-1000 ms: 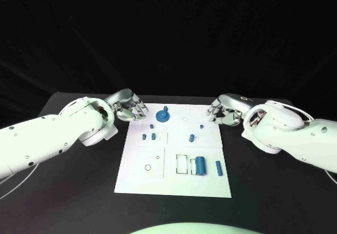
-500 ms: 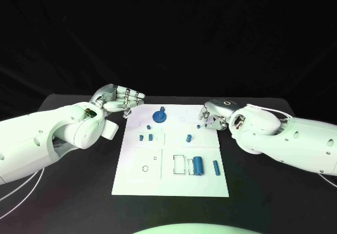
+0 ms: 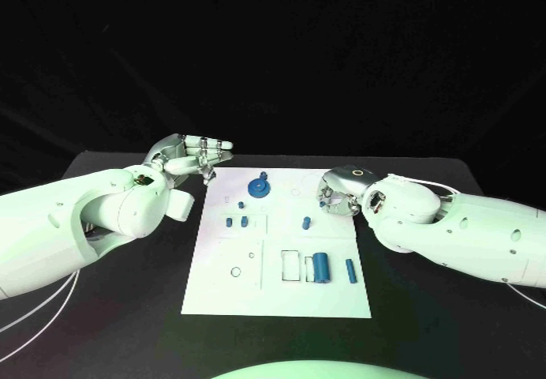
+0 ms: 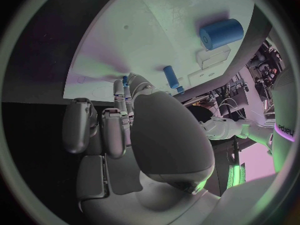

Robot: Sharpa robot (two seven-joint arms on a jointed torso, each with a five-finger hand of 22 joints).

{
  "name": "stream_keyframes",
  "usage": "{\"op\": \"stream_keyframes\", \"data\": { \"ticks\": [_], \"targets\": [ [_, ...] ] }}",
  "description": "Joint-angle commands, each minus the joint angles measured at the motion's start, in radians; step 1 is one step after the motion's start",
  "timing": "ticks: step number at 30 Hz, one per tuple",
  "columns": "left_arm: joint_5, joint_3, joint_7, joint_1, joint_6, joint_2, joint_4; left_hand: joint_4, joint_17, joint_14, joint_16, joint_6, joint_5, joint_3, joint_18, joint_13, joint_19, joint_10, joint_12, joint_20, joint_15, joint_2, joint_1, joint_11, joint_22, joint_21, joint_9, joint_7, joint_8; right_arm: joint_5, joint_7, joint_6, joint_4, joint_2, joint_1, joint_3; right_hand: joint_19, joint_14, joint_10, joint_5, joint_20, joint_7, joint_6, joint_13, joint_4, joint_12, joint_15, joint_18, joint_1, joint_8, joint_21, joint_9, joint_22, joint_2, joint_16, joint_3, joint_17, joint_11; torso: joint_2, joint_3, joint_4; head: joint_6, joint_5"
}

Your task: Assemble the parts on the task board

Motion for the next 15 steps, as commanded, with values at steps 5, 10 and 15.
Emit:
{"op": "stream_keyframes", "data": {
  "ticks": [5, 10, 15],
  "targets": [
    [0.038, 0.001, 0.032, 0.002, 0.009, 0.000, 0.006, -0.009, -0.015, -0.014, -0.011, -0.002, 0.002, -0.002, 0.019, 0.002, -0.013, -0.008, 0.005, 0.000, 0.002, 0.011, 0.000, 0.001, -0.011, -0.013, -0.002, 0.006, -0.004, -0.023, 0.003, 0.028, -0.018, 0.014, -0.005, 0.000, 0.008, 0.058, 0.012, 0.007, -0.001, -0.002, 0.010, -0.004, -0.001, -0.007, 0.003, -0.018, -0.002, -0.006, 0.010, 0.001, 0.091, -0.010, 0.008, 0.020, 0.040, -0.003, 0.000, 0.0007, -0.0003, -0.001, 0.002],
    [0.039, 0.001, 0.031, 0.002, 0.008, -0.002, 0.008, -0.011, -0.020, -0.017, -0.015, -0.003, 0.002, -0.002, 0.020, 0.002, -0.016, -0.010, 0.006, 0.001, 0.002, 0.012, 0.000, 0.002, -0.016, -0.019, -0.003, 0.007, -0.005, -0.023, 0.001, 0.044, -0.029, 0.021, -0.006, 0.000, 0.009, 0.058, 0.019, 0.007, -0.002, -0.003, 0.015, -0.007, -0.003, -0.010, 0.001, -0.019, -0.004, -0.007, 0.012, 0.002, 0.094, -0.009, 0.009, 0.035, 0.040, -0.004, 0.000, 0.0006, -0.0003, -0.003, 0.002],
    [0.039, 0.001, 0.028, 0.002, 0.008, -0.002, 0.009, -0.013, -0.025, -0.019, -0.018, -0.005, 0.002, -0.002, 0.021, 0.002, -0.019, -0.012, 0.007, 0.001, 0.003, 0.012, 0.001, 0.003, -0.020, -0.025, -0.004, 0.009, -0.005, -0.022, -0.006, 0.075, -0.038, 0.028, -0.009, 0.000, 0.010, 0.059, 0.021, -0.023, -0.003, -0.002, 0.015, -0.016, -0.009, -0.022, 0.002, -0.020, -0.010, -0.013, 0.016, 0.001, 0.100, -0.008, 0.013, 0.073, 0.046, -0.003, 0.001, 0.0007, -0.0003, -0.006, 0.003]
  ]
}}
